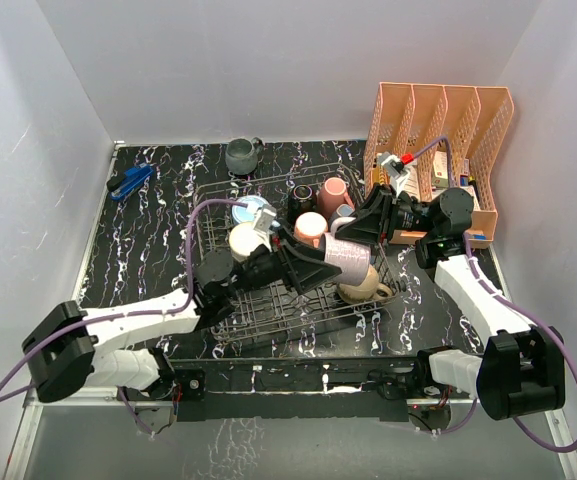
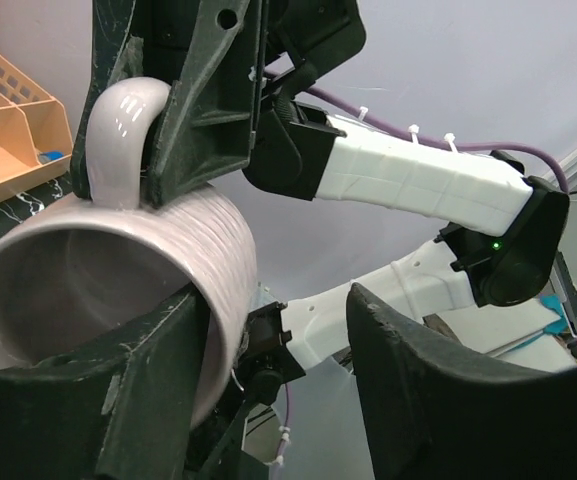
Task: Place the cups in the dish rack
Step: Pick up the cup at the center of the board, then turn the cup upside down in the dish rack.
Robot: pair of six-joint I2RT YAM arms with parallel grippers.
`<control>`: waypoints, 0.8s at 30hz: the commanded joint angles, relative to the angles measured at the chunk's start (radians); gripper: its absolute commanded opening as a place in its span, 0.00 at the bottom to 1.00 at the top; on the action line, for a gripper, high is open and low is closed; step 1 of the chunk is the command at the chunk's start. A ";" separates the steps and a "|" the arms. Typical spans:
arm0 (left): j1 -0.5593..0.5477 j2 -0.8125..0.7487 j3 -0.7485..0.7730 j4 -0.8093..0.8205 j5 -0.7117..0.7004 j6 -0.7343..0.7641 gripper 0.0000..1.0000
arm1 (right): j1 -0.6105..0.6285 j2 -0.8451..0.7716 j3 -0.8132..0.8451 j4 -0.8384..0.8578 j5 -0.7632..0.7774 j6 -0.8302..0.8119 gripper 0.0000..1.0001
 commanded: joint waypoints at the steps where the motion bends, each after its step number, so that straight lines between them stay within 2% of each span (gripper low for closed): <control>1: 0.004 -0.131 -0.028 -0.100 -0.049 0.062 0.58 | -0.009 -0.007 0.022 0.048 0.017 -0.012 0.08; 6: 0.005 -0.243 -0.023 -0.330 -0.060 0.182 0.63 | -0.014 0.006 0.031 0.036 0.008 -0.037 0.08; 8: 0.005 -0.295 -0.002 -0.462 -0.090 0.236 0.66 | -0.013 0.008 0.049 -0.020 -0.003 -0.097 0.08; 12: 0.006 -0.390 0.050 -0.707 -0.198 0.330 0.78 | -0.014 0.005 0.097 -0.202 -0.030 -0.282 0.08; 16: 0.011 -0.452 0.138 -0.927 -0.317 0.439 0.96 | -0.012 0.008 0.148 -0.371 -0.047 -0.449 0.08; 20: 0.042 -0.460 0.226 -1.065 -0.388 0.549 0.97 | -0.004 0.024 0.228 -0.596 -0.053 -0.664 0.08; 24: 0.158 -0.402 0.320 -1.172 -0.330 0.576 0.97 | 0.023 0.057 0.345 -0.853 -0.035 -0.915 0.08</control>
